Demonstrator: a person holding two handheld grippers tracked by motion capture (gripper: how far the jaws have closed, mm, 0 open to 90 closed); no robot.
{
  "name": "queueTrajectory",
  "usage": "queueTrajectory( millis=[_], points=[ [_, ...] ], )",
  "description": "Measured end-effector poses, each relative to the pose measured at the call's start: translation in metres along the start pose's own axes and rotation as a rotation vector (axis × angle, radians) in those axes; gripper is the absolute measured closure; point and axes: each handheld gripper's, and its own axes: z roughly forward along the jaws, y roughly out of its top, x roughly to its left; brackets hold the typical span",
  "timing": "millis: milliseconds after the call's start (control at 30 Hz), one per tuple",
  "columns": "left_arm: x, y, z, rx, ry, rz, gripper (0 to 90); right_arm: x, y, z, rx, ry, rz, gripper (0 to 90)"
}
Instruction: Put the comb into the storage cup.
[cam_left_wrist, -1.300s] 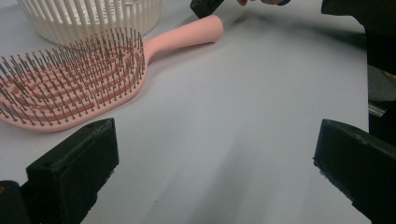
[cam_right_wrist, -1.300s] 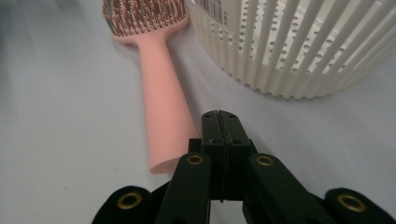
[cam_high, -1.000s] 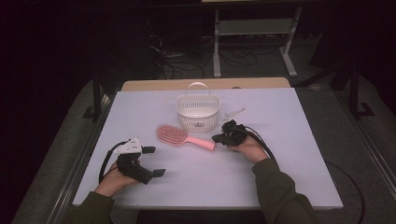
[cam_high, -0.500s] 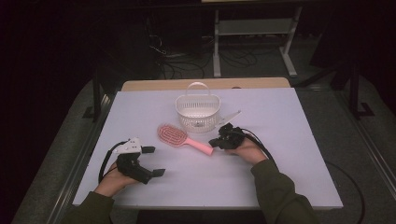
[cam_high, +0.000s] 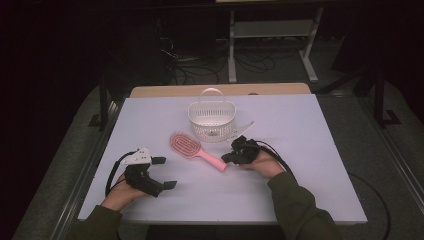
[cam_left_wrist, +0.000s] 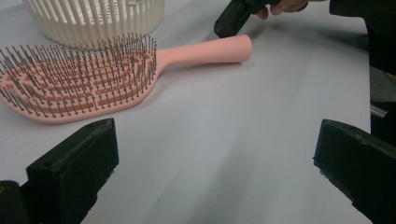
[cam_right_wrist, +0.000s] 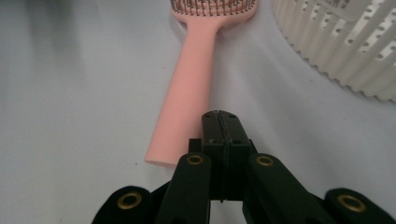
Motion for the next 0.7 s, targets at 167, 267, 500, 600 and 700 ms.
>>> queueTrajectory(
  millis=[167, 267, 500, 600, 700],
  points=[
    [0.000, 0.000, 0.000, 0.001, 0.002, -0.003, 0.0, 0.006, 0.001, 0.001, 0.015, 0.024, -0.024, 89.2],
    [0.000, 0.000, 0.000, 0.000, 0.002, -0.003, 0.0, 0.008, 0.001, 0.002, 0.018, 0.031, -0.023, 89.1],
    [0.001, 0.000, 0.000, 0.001, 0.003, -0.004, 0.0, 0.015, 0.003, 0.004, 0.031, 0.062, -0.050, 89.1],
    [0.001, 0.000, -0.001, 0.000, 0.004, -0.004, 0.0, 0.018, 0.004, 0.006, 0.035, 0.070, -0.058, 89.2],
    [0.001, -0.001, -0.001, 0.000, 0.002, -0.005, 0.0, 0.020, 0.004, 0.007, 0.038, 0.077, -0.063, 89.1]
  ],
)
